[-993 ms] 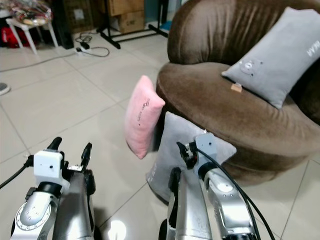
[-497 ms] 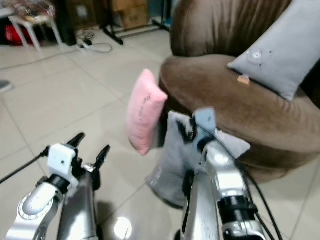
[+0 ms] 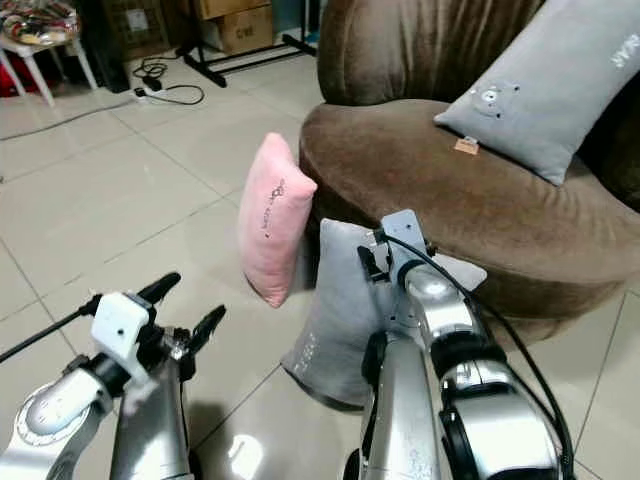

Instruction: Move the pillow to the sofa from floor

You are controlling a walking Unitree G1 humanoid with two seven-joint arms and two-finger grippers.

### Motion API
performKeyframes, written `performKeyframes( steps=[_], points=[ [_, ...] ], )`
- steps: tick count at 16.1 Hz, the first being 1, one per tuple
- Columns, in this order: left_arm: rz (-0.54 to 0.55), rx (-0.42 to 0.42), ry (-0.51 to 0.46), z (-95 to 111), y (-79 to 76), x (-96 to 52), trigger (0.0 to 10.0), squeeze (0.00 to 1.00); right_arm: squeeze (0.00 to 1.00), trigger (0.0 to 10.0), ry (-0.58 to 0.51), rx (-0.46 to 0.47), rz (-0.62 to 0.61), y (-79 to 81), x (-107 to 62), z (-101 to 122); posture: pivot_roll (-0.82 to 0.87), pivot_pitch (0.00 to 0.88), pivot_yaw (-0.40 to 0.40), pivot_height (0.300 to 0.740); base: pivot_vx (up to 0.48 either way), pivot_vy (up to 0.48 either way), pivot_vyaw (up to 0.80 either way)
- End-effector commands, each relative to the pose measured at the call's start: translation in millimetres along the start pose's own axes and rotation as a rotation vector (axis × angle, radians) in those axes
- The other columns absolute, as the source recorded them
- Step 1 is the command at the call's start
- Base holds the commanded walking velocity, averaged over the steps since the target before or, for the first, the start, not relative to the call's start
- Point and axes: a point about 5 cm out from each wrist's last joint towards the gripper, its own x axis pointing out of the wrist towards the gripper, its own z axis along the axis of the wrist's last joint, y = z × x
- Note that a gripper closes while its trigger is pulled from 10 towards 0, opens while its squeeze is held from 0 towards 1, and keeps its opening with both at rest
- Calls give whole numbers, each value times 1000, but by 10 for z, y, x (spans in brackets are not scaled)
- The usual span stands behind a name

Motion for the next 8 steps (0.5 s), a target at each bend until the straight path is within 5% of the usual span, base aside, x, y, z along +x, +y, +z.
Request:
performKeyframes(
  steps=[1, 6, 7, 8],
  points=[
    [-15, 5, 5, 25, 10, -18, 10000, 0, 0, 10000, 49, -49, -15, -39, 14, -29, 47, 60, -19, 374, 0, 0, 0],
    [-57, -6, 25, 28, -29, -15, 10000, 0, 0, 10000, 218, -116, -63, 58, 13, -312, 45, 60, -16, 374, 0, 0, 0],
    [-74, -12, 33, 22, -50, -18, 10000, 0, 0, 7882, 256, -120, -30, 115, 1, -399, 45, 60, -16, 374, 0, 0, 0],
    [-111, -28, 54, 2, -93, -31, 10000, 0, 0, 0, 282, -119, -5, 150, -16, -479, 44, 57, -20, 374, 0, 0, 0]
  ],
)
